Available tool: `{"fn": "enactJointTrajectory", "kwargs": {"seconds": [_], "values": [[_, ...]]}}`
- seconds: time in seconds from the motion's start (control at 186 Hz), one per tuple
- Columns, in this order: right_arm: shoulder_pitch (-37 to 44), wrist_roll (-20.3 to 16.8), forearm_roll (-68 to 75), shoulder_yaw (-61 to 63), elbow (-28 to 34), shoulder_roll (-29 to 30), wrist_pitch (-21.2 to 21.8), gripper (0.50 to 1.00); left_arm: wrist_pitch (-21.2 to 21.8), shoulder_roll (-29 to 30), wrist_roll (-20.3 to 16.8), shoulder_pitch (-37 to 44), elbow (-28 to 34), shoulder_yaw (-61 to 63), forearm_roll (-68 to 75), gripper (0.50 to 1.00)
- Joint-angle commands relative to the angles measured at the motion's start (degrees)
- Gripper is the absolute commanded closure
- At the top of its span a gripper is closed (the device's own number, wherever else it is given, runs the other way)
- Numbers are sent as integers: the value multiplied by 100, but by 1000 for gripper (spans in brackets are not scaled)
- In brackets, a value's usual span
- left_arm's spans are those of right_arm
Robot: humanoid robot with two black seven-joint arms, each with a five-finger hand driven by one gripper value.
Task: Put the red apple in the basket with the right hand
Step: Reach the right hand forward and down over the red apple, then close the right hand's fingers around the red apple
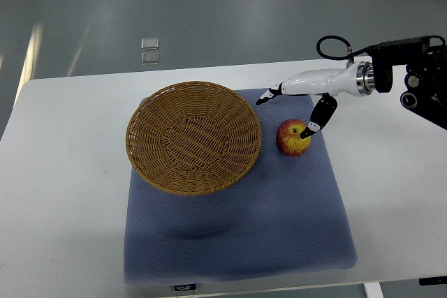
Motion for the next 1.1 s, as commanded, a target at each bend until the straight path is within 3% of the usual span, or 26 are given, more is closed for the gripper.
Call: {"fn": "enactJointTrajectory", "kwargs": {"seconds": [0.0, 0.625, 0.857, 1.094], "values": [[-2, -1, -189, -369, -5, -18, -391, 583, 1, 0, -1, -1, 0, 0, 6, 500], [-257, -63, -663, -764, -163, 131, -997, 585, 1, 0, -1, -1, 0, 0, 6, 500], [-284, -71, -663, -764, -496, 236, -1252, 587, 0, 0, -1, -1, 0, 0, -3, 500], [-284, -63, -663, -843, -672, 324, -1270, 591, 1, 0, -1, -1, 0, 0, 6, 500]]}}
